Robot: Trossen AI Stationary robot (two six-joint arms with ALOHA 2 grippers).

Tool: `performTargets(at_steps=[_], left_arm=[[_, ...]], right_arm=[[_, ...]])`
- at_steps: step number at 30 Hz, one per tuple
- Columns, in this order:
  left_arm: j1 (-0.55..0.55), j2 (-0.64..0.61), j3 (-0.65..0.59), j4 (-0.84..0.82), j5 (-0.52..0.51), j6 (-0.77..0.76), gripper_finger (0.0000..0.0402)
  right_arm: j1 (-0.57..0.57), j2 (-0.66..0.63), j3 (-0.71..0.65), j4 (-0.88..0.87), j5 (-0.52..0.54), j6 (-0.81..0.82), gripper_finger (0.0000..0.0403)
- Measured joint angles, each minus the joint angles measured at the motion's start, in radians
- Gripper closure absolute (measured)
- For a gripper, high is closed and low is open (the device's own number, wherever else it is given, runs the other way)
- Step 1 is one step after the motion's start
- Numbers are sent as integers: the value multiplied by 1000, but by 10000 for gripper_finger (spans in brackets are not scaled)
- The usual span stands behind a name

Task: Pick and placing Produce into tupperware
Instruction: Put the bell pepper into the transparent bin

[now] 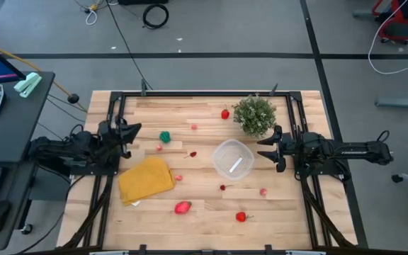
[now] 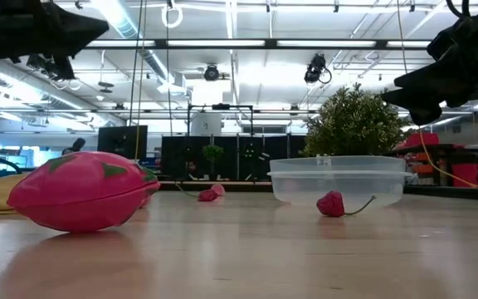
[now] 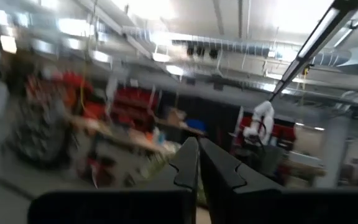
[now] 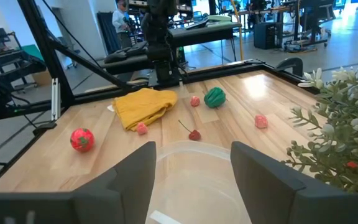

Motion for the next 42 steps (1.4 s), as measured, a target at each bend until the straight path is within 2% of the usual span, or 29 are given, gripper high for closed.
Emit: performTargets(at_steps=[4, 10, 18, 23, 27, 31, 38, 42], left_arm=[[0, 0, 0, -98, 0, -106, 361], [0, 1, 0, -170, 37, -107, 334], [0, 0, 0, -174, 37, -18, 242], [0, 0, 0, -177, 36, 6, 183], [0, 0, 0, -212, -16, -31, 153], [0, 1, 0, -245, -64, -141, 150], [0, 1, 0, -250, -119, -199, 176], [0, 1, 0, -247, -155, -282, 192]], right_arm=[[0, 0, 0, 0, 0, 0, 186], [0, 0, 0, 1, 0, -9, 186], [-1, 0, 0, 44, 10, -243, 186], [-1, 0, 0, 143, -5, -193, 186], [-1, 0, 28, 174, 18, -246, 186], [-1, 0, 50, 190, 33, -250, 186], [-1, 21, 54, 191, 40, -211, 186], [-1, 35, 54, 190, 60, -216, 186]])
